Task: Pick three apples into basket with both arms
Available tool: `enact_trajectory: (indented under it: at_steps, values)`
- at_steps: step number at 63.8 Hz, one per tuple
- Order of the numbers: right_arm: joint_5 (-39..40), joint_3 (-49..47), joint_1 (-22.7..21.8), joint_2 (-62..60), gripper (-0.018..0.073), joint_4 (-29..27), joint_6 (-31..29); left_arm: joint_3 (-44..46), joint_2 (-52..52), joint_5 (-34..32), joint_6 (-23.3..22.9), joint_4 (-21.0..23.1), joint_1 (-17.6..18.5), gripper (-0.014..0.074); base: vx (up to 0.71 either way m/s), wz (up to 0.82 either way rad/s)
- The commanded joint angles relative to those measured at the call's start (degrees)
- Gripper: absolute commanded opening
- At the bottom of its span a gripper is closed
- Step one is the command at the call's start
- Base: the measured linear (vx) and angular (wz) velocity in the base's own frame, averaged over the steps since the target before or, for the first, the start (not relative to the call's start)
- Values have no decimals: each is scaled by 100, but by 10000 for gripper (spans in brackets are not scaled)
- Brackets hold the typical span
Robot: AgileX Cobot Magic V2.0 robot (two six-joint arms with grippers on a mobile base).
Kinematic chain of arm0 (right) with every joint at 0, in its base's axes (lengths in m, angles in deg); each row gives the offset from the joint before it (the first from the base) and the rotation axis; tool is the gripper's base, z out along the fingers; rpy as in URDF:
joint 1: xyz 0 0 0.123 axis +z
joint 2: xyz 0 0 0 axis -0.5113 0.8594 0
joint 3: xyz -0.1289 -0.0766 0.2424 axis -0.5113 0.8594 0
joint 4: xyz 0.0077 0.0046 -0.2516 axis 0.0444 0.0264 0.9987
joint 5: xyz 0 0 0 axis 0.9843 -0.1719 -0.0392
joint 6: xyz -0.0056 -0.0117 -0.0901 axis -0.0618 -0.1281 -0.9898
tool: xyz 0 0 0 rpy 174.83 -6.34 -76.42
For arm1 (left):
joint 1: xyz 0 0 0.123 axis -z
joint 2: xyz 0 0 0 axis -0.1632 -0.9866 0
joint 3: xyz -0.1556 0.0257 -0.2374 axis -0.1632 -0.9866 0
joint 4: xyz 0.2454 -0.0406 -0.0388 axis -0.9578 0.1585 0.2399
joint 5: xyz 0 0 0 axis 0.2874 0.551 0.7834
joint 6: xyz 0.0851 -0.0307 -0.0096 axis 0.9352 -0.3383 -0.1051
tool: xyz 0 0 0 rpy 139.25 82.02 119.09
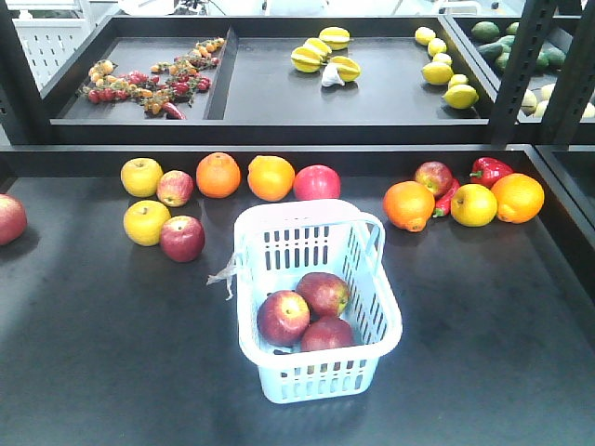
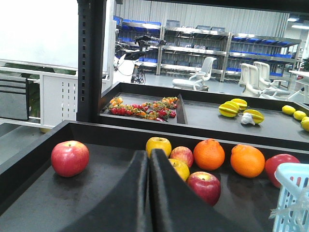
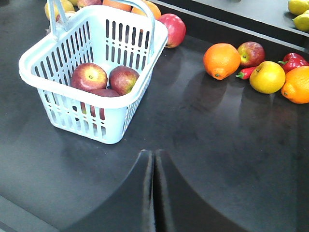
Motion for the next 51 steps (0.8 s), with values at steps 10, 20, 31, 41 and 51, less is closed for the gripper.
enact_trajectory:
  at_steps: [10,20,31,41,51]
  values:
    - [366,-153,-11,62,-4,58,-24,-133,87,-460,-61,1,-8,-6,0,0]
    - [366,-153,-11,62,-4,58,-24,-133,87,-460,-61,1,-8,-6,0,0]
    - [366,-147,-11,62,-4,58,-24,-133,87,-460,-61,1,-8,-6,0,0]
    - [329,-112,-11,62,-4,133,-45,-133,87,-453,-61,1,-8,-6,0,0]
    - [1504,442,-23,84,-4,188,88,-133,87,-449,-61,1,-8,-6,0,0]
